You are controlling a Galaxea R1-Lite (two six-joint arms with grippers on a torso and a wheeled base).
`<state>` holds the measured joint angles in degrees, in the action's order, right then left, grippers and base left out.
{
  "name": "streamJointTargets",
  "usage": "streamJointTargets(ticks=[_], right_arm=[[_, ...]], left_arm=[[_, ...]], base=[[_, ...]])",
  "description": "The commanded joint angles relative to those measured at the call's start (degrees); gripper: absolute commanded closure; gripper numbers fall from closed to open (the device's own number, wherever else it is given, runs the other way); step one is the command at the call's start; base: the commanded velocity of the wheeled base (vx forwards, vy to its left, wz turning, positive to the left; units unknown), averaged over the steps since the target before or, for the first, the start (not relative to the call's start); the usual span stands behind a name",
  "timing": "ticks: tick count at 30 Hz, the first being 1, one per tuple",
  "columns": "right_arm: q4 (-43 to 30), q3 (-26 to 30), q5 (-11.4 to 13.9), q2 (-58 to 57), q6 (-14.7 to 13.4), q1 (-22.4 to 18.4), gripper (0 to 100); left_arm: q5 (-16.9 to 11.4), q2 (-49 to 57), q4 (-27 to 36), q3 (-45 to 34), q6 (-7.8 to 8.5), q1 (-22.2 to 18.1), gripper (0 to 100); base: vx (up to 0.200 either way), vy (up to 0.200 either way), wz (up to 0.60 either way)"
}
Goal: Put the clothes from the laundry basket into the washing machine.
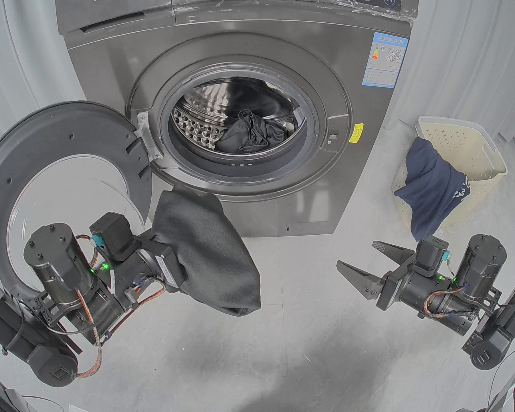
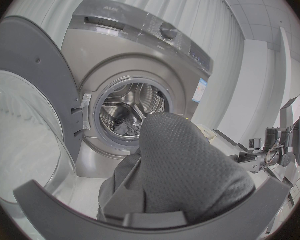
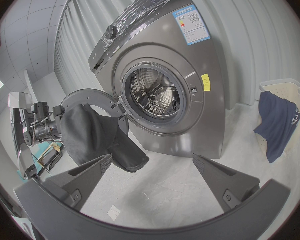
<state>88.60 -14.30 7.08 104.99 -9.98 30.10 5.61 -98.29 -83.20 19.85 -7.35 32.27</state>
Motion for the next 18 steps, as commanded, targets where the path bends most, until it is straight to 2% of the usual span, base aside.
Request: streamJointTargets(ticks=[1, 6, 18], right_arm=[[0.0, 0.0, -0.1, -0.3, 0.0, 0.3, 0], [0.0, 0.1, -0.4, -0.5, -0.2, 2.2, 0], [0.0, 1.1, -0.4, -0.3, -0.3, 2.8, 0]], left_arm=[[0.1, -1.8, -0.6, -0.5, 0.06, 0.0, 100], [0.0, -1.8, -0.6, -0.7, 0.06, 0.0, 100], [0.1, -1.8, -2.1, -1.0, 0.23, 0.3, 100]], base=[[0.2, 0.0, 0.0], [0.2, 0.0, 0.0], [0.2, 0.0, 0.0]])
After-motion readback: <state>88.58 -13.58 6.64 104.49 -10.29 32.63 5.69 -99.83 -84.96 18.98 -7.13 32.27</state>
